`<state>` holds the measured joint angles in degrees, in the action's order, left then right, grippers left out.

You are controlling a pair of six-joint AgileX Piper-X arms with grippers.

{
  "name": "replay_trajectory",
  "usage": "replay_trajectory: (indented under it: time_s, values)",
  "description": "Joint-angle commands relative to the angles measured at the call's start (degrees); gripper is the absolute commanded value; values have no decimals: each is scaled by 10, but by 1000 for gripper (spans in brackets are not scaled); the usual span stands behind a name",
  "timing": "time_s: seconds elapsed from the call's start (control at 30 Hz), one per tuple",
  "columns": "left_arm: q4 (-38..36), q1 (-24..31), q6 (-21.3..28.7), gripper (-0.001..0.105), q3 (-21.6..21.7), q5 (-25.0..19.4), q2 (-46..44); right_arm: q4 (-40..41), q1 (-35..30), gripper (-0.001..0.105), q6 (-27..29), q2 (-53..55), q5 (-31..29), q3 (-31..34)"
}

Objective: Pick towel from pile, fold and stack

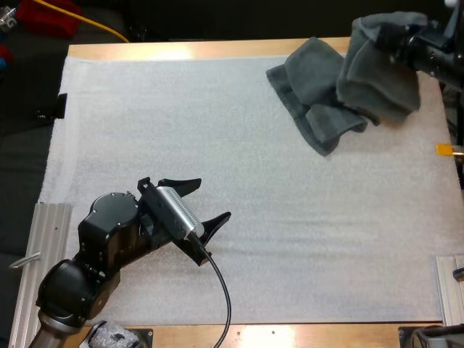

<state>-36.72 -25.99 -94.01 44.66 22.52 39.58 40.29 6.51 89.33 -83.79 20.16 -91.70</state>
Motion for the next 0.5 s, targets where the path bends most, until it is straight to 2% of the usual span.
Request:
replay_trajectory:
  time_s: [0.0,0.47]
  values:
    - [10,-3,1,70,5,3,0,8,12,0,8,6,2,-8]
    - [10,-3,1,70,5,-9,0,92,150,0,61,6,2,-8]
